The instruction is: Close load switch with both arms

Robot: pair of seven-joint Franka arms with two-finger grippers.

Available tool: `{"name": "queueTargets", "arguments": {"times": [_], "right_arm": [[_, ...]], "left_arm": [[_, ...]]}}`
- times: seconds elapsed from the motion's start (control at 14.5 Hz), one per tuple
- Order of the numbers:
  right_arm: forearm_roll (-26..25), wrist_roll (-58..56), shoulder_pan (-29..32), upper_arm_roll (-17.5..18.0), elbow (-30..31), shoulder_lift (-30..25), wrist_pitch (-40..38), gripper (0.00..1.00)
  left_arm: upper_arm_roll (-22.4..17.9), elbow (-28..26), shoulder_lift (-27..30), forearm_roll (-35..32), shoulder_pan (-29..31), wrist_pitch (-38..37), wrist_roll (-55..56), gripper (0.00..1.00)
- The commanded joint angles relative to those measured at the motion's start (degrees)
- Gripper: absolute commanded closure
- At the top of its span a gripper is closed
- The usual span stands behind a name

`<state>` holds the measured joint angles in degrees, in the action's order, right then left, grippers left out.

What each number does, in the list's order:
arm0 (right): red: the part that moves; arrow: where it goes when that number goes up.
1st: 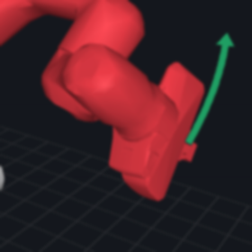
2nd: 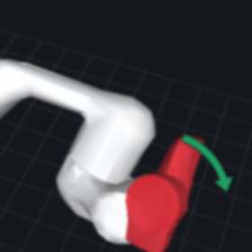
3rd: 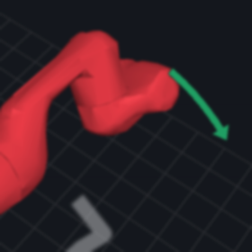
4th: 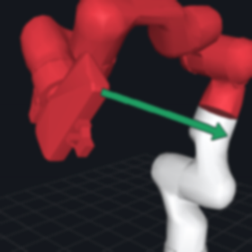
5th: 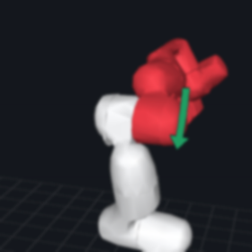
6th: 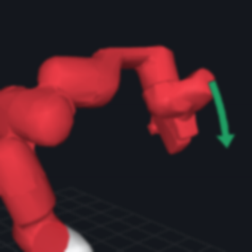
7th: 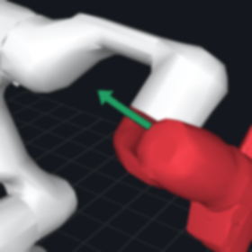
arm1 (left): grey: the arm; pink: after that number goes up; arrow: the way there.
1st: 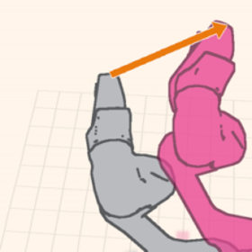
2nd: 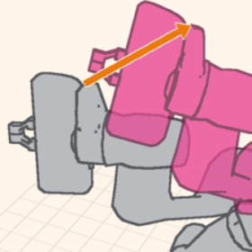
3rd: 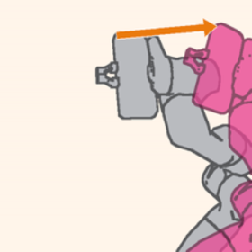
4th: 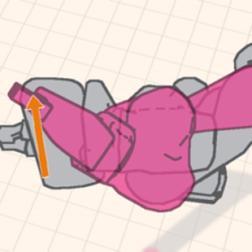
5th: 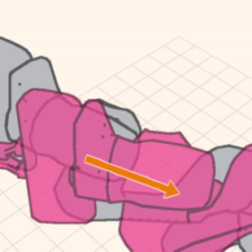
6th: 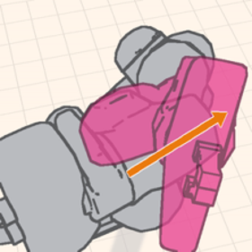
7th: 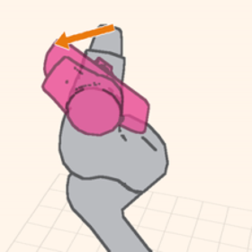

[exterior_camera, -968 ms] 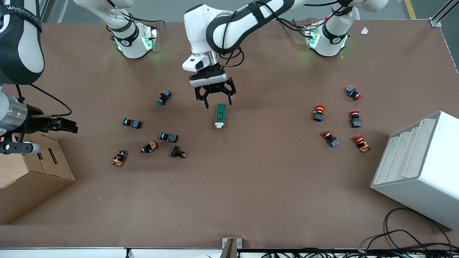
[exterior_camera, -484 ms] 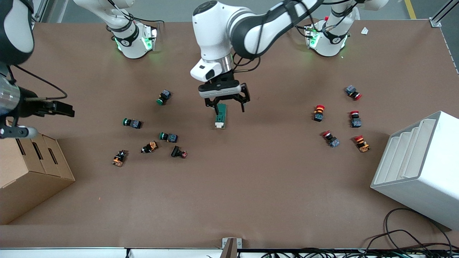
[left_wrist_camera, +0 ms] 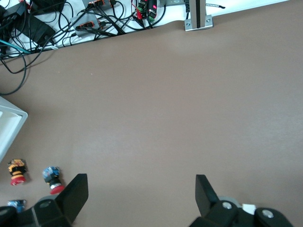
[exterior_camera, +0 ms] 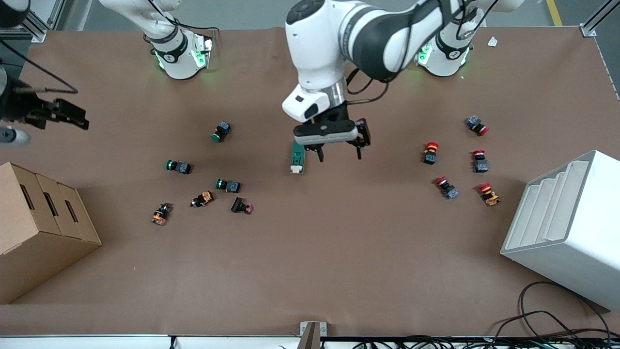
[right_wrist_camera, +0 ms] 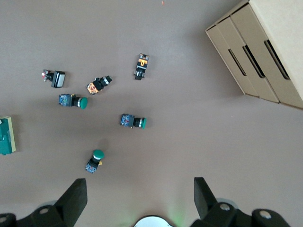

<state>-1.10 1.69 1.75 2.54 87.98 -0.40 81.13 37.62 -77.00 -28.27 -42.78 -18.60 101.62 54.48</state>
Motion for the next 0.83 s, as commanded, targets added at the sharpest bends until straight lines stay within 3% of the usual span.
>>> {"name": "queueTargets", "arguments": {"times": [0.0, 0.28, 0.76], "right_arm": [[0.8, -0.7, 0.6, 0.4, 8.6, -9.0, 1.4, 0.0], [0.9, -0.6, 0.6, -0.5, 10.1, -10.9, 1.9, 0.0], [2.7, -0.7, 0.8, -1.5, 10.5, -10.7, 4.2, 0.0]], "left_arm": [[0.5, 0.2, 1.6, 2.2, 2.9, -1.1, -6.0, 0.0], [0.4, 0.3, 4.3, 5.2, 7.3, -1.2, -13.1, 0.0], [0.2, 0.3, 12.7, 18.7, 20.6, -7.0, -27.5, 0.0]]}}
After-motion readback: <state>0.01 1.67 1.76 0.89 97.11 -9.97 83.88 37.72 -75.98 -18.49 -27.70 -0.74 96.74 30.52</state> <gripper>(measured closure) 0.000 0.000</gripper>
